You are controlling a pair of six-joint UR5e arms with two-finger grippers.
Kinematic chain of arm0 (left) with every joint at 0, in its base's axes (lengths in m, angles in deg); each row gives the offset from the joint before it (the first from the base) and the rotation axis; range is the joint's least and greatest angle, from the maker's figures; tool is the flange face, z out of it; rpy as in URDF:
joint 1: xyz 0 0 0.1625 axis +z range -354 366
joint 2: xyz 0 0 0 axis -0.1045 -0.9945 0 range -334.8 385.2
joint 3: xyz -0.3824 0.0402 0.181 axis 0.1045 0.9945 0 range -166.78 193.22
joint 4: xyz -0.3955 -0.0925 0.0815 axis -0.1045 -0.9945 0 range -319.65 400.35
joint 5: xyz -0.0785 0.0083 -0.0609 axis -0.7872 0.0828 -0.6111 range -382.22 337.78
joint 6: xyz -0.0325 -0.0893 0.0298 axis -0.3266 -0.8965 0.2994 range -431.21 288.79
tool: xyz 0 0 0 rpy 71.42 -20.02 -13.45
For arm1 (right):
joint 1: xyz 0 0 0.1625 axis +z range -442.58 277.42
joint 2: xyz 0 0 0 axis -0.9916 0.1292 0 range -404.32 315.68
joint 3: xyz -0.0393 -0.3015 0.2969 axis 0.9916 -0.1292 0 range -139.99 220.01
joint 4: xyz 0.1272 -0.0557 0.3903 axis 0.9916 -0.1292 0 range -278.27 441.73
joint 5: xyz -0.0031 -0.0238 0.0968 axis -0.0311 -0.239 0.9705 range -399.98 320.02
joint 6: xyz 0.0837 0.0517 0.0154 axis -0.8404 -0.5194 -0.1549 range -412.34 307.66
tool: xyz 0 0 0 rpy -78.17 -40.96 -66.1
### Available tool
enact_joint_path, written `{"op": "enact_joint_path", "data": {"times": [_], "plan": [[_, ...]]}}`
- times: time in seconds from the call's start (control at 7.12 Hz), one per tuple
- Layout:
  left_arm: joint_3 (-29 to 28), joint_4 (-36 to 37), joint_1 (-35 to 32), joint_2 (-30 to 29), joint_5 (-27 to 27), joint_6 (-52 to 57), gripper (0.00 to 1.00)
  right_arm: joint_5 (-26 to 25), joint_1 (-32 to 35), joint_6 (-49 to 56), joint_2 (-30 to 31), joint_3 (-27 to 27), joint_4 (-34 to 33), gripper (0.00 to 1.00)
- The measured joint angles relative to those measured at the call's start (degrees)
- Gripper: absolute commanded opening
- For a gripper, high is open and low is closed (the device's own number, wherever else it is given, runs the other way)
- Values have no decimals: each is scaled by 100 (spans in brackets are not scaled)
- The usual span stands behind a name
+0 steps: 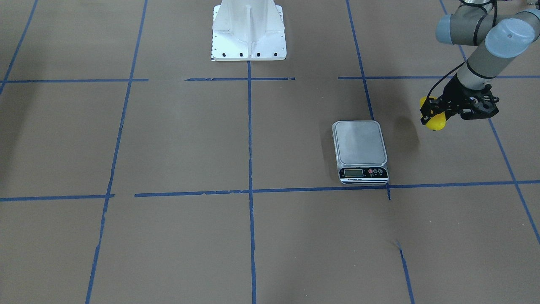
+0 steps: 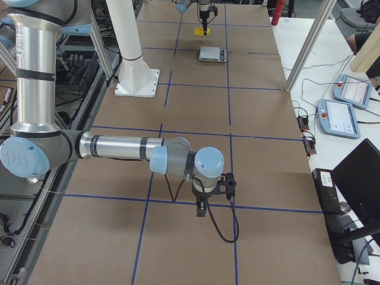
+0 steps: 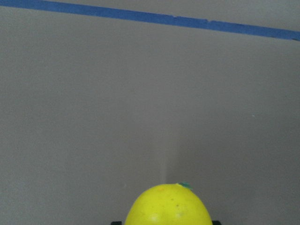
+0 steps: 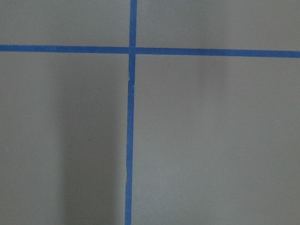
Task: Weigh mango
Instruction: 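Lift the mango with the left gripper and carry it onto the scale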
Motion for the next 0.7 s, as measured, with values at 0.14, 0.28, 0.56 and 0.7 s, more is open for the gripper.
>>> {"op": "enact_joint_path", "data": {"times": [0.14, 0.28, 0.56, 0.7], "plan": [[315, 740, -131, -262, -42, 166, 0, 0, 0, 0, 0, 0, -1, 100], [429, 1456, -261, -789, -60, 239, 0, 0, 0, 0, 0, 0, -5, 100], [126, 2370, -305, -2016, -74, 175, 0, 0, 0, 0, 0, 0, -7, 100], [-170, 2386, -207, -2393, -79, 31, 0, 0, 0, 0, 0, 0, -7, 100]]}}
